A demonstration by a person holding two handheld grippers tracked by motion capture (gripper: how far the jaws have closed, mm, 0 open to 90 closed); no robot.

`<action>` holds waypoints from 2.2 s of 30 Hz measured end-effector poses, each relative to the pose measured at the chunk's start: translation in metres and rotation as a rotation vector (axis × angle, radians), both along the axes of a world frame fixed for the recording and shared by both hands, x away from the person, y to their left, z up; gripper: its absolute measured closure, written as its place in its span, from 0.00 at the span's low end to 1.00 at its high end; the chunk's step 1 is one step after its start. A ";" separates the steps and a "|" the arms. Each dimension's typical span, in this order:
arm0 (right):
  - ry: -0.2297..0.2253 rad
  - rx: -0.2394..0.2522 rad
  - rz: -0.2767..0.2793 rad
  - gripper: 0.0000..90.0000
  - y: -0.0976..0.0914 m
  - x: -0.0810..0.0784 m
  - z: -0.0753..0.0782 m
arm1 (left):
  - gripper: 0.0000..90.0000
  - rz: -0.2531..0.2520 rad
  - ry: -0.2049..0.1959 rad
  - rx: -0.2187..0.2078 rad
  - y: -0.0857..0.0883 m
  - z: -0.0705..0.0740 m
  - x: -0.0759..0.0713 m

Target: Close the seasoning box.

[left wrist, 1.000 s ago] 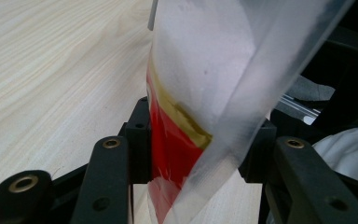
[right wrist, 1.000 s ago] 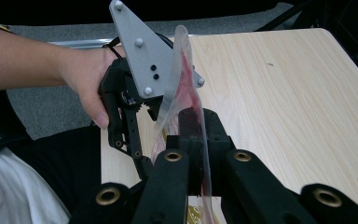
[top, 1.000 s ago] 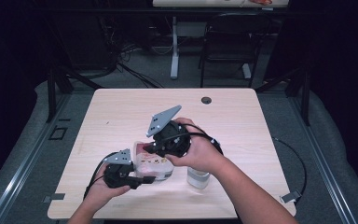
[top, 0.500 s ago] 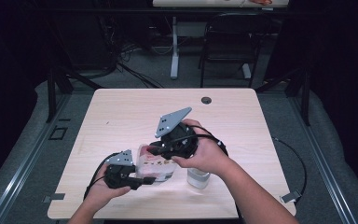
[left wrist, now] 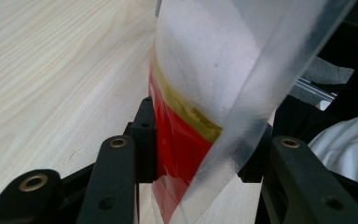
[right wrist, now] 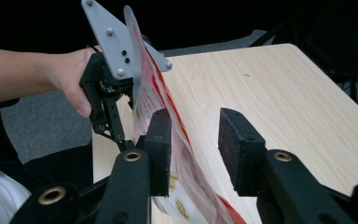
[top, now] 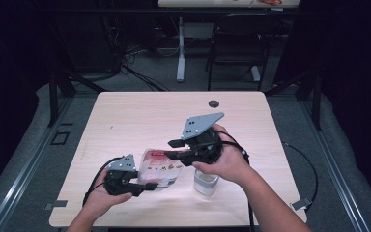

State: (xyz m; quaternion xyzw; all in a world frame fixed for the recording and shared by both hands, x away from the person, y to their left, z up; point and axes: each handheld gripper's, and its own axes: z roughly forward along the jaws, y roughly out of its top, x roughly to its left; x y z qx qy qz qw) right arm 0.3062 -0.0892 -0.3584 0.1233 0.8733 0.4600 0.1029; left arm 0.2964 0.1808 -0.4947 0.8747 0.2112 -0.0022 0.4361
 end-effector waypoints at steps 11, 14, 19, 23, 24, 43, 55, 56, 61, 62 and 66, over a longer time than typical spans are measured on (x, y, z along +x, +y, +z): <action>-0.054 0.171 -0.039 0.69 -0.037 -0.019 -0.012 | 0.66 0.019 0.003 0.054 -0.002 0.005 -0.003; -0.070 0.222 -0.085 0.69 -0.048 -0.022 -0.021 | 0.66 0.030 -0.001 0.059 -0.001 0.006 -0.002; -0.072 0.272 -0.105 0.69 -0.058 -0.021 -0.031 | 0.66 0.032 0.006 0.079 -0.001 0.005 -0.001; -0.115 0.278 -0.121 0.71 -0.056 -0.024 -0.035 | 0.66 0.031 0.014 0.103 -0.004 0.003 -0.002; -0.118 0.283 -0.124 0.74 -0.056 -0.025 -0.035 | 0.66 0.030 0.014 0.109 -0.004 0.002 -0.002; -0.047 0.177 -0.132 0.87 -0.052 -0.016 -0.053 | 0.67 0.036 0.033 0.187 -0.004 0.008 -0.005; 0.000 0.173 -0.131 0.91 -0.063 -0.011 -0.055 | 0.67 0.025 0.032 0.212 -0.007 0.019 -0.005; 0.005 0.173 -0.133 0.91 -0.064 -0.011 -0.055 | 0.67 0.025 0.032 0.210 -0.007 0.020 -0.005; 0.019 0.156 -0.133 0.91 -0.067 -0.009 -0.058 | 0.68 0.025 0.024 0.217 -0.006 0.023 -0.006; 0.024 0.155 -0.133 0.91 -0.067 -0.009 -0.058 | 0.68 0.024 0.026 0.218 -0.005 0.024 -0.006; 0.041 0.147 -0.126 0.92 -0.070 -0.008 -0.060 | 0.68 0.017 0.023 0.218 -0.004 0.028 -0.008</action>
